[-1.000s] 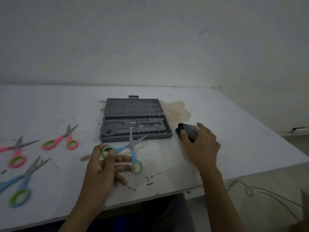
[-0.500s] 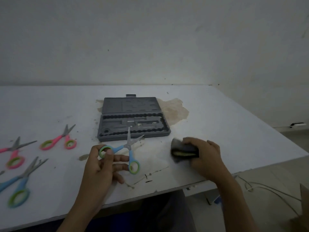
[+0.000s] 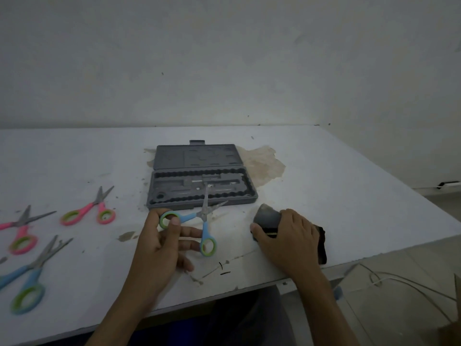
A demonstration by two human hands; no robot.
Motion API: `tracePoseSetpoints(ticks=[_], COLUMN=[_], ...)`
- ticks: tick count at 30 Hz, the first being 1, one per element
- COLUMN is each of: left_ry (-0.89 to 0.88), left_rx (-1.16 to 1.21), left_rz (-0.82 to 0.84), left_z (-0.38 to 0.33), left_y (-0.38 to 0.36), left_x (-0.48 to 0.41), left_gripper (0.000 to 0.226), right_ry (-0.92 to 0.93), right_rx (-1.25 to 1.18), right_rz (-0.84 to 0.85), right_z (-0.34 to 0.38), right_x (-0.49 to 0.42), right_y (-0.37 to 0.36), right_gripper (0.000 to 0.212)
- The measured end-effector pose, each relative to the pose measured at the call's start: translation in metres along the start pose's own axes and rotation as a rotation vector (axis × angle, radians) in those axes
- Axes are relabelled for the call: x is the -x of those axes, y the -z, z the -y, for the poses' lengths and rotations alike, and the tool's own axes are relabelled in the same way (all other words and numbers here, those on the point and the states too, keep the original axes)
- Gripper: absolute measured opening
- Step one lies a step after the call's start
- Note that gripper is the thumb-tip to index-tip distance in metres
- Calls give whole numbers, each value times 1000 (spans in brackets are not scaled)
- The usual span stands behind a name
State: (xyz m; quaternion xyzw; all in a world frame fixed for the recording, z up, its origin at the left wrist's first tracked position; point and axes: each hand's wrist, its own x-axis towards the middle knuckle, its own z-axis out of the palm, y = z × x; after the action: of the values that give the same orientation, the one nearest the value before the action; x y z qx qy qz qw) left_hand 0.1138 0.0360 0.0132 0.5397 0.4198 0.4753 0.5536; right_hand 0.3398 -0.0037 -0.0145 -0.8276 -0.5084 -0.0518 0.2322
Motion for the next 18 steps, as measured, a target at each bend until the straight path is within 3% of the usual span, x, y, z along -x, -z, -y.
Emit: tracePoseSetpoints(ticks=[4,7,12,18], left_ry=[-8,-4,45,39], left_rx=[26,65,150,120], left_rz=[-4,-32,-57,-80], left_z=[2,4,2,1], left_y=[2,5,5,5], left_x=[0,-1,0,-1], left_gripper=[15,14,15,14], right_ry=[76,236,418,363], right_rx=[-189,-269,-423,-572], right_rz=[118,67,-14,12], right_z=[-4,4,28,42], right_x=[-10,-4,13,19], right_y=[8,6,-4,-9], right_gripper=[31,16,21,27])
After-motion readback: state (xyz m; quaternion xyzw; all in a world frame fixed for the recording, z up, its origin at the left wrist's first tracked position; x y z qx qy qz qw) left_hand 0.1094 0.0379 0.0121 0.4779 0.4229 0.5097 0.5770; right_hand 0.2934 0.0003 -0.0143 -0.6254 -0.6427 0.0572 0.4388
